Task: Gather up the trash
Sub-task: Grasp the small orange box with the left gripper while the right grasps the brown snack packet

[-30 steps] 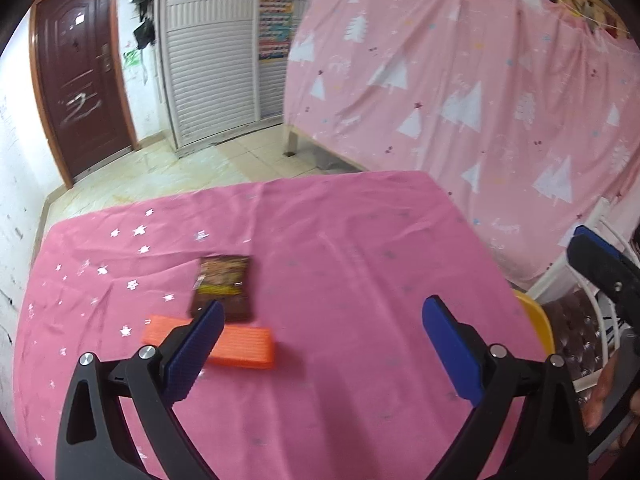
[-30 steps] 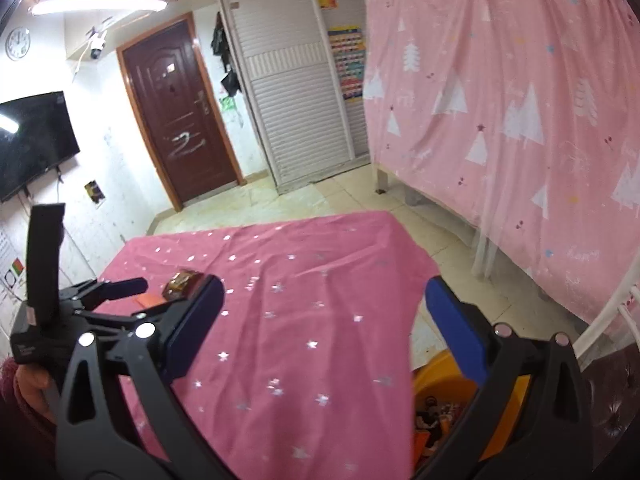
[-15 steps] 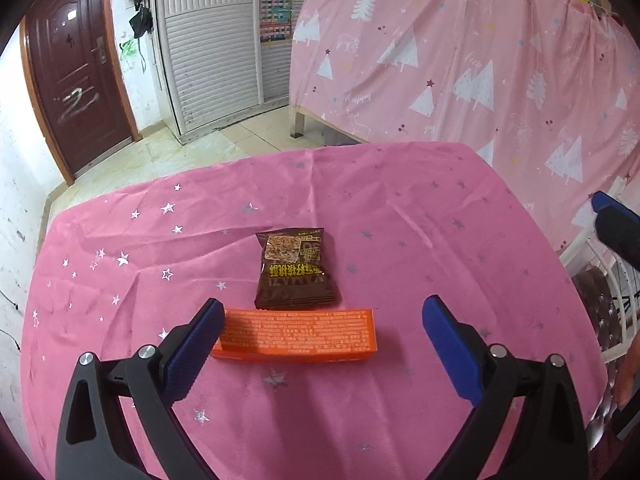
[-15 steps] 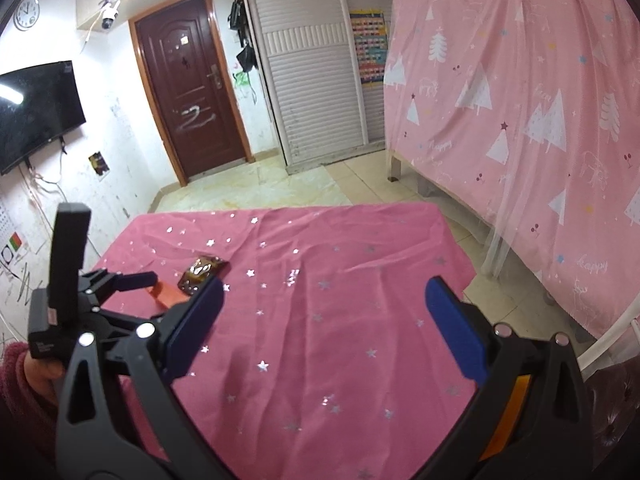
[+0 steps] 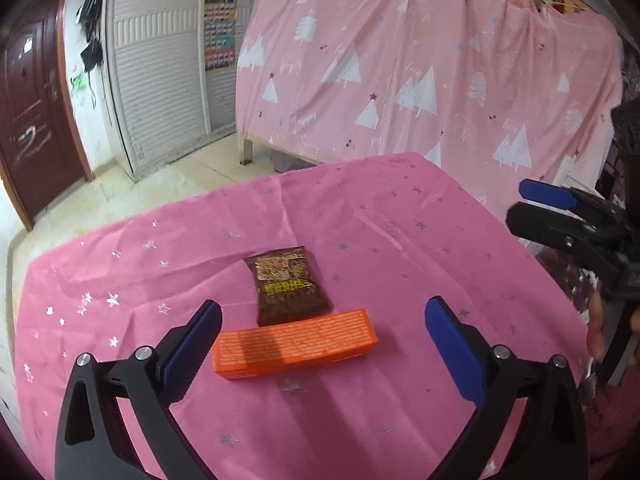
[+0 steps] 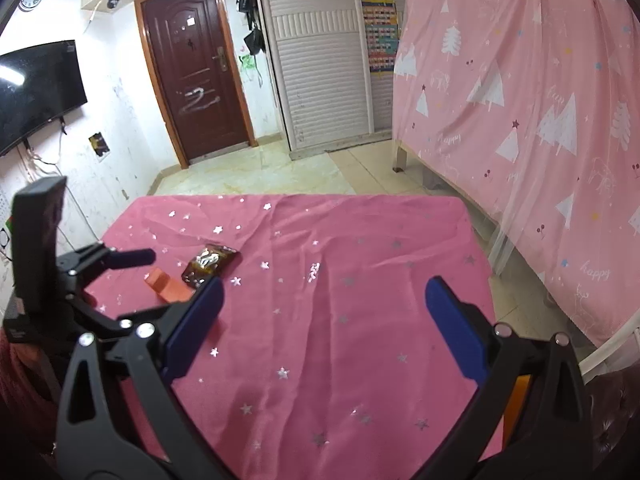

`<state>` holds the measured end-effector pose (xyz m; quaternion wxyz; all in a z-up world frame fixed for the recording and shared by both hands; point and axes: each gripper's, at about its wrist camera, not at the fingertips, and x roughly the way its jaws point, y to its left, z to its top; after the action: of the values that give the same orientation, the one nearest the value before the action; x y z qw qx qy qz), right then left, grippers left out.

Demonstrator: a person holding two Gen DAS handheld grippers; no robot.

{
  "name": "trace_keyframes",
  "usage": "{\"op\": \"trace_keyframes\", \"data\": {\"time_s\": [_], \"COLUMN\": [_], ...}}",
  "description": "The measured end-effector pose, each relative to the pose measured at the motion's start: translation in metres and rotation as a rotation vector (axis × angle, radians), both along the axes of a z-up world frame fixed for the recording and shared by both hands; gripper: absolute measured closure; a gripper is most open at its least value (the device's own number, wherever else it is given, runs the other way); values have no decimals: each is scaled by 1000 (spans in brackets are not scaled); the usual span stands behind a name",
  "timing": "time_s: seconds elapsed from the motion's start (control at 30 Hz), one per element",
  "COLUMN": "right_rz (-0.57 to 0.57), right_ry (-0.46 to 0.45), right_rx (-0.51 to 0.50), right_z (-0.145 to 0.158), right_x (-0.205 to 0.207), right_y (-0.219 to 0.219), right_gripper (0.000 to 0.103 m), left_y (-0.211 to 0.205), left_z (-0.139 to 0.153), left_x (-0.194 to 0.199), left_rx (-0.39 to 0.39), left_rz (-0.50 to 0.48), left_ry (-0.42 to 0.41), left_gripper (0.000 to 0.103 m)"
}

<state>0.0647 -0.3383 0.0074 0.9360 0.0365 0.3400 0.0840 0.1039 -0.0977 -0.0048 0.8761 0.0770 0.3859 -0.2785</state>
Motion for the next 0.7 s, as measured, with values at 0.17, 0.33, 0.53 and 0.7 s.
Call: {"op": "trace_keyframes", "data": {"time_s": [0.17,0.33,0.53,0.7], "right_rz": [7,16,22,24], "right_ry": [12,22,44,58], "right_rx": [6,11,31,50], "right_z": [-4,-10,-20,-23], "right_x": [6,13,24,33], "right_y": [4,7,5,2], "right_gripper": [6,6,6,6], "left_y": [2,0,-9,-19], "left_z": [-3,-10,-14,-16], "left_x": [-3,1,2,2], "left_rx": [4,6,69,137], "left_rz": [-24,-35,15,131], "left_ry": [-15,25,16,-6], "left_gripper": [8,8,8,8]}}
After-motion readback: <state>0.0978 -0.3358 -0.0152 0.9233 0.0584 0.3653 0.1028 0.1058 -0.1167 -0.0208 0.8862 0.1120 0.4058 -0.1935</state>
